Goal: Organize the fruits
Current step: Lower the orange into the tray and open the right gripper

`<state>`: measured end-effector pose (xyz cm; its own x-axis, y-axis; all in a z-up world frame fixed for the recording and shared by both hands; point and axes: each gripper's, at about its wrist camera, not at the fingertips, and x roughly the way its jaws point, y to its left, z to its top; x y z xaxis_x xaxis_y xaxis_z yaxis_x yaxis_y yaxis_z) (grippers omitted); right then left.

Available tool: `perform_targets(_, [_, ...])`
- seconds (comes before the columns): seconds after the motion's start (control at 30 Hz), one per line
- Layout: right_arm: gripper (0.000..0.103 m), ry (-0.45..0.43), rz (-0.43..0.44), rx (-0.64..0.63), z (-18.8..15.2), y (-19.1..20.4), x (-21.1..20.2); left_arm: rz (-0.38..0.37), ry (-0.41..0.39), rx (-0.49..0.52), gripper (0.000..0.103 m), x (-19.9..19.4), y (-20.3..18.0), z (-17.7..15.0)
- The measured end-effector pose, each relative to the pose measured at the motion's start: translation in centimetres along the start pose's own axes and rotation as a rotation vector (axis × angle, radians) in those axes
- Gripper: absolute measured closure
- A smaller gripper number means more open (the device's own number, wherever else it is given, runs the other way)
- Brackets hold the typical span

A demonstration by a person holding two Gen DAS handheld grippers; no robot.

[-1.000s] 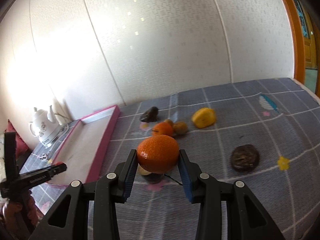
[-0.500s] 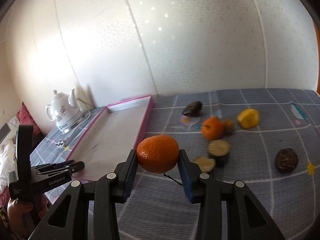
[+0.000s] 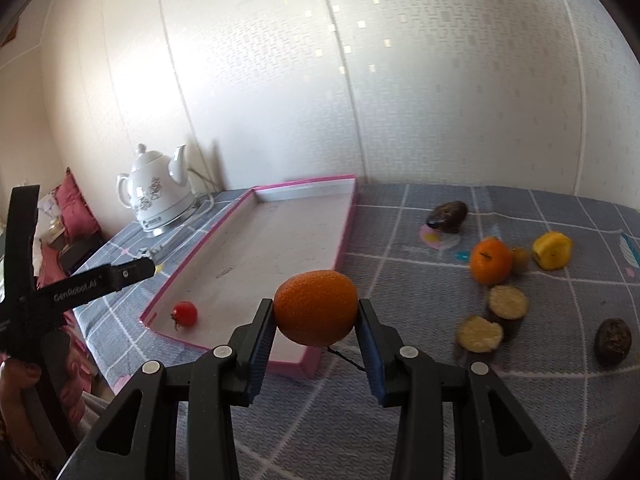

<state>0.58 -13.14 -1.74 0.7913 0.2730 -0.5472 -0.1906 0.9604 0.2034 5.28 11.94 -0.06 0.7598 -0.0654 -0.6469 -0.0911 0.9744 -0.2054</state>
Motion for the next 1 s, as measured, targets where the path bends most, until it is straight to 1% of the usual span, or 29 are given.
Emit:
perform_targets(0.17, [0.062, 0.016, 0.042, -0.087, 0.5, 2.0, 1.6, 0.026, 0.022, -0.085, 0.01, 0.3, 1.8, 0.2])
perform_targets(0.27, [0.062, 0.034, 0.034, -0.125, 0.9, 2.9, 2.8, 0.037, 0.038, -0.106, 0.01, 0.6, 2.4, 0.2])
perform_targets(0.53, [0.062, 0.132, 0.015, -0.124, 1.1, 2.9, 6.8, 0.037, 0.039, -0.077, 0.009, 0.3, 1.6, 0.0])
perform_targets(0.6, [0.061, 0.15, 0.024, -0.097, 1.2, 2.6, 7.4, 0.029, 0.043, -0.073, 0.008, 0.3, 1.4, 0.0])
perform_targets(0.63, [0.061, 0.146, 0.033, -0.086, 1.3, 2.6, 7.4, 0.03, 0.043, -0.071, 0.008, 0.3, 1.3, -0.1])
perform_targets(0.7, [0.061, 0.146, 0.022, -0.076, 1.4, 2.4, 7.6, 0.031, 0.049, -0.067, 0.008, 0.5, 1.2, -0.2])
perform_targets(0.8, [0.059, 0.115, 0.023, -0.049, 1.8, 1.9, 7.0, 0.031, 0.058, -0.066, 0.008, 0.7, 1.2, -0.2])
perform_targets(0.87, [0.05, 0.086, 0.015, -0.026, 2.1, 1.5, 6.3, 0.025, 0.062, -0.07, 0.008, 0.7, 1.2, -0.3])
perform_targets(1.0, [0.049, 0.049, 0.012, 0.018, 2.5, 0.7, 5.1, -0.006, 0.069, -0.079, 0.008, 0.6, 1.1, -0.3])
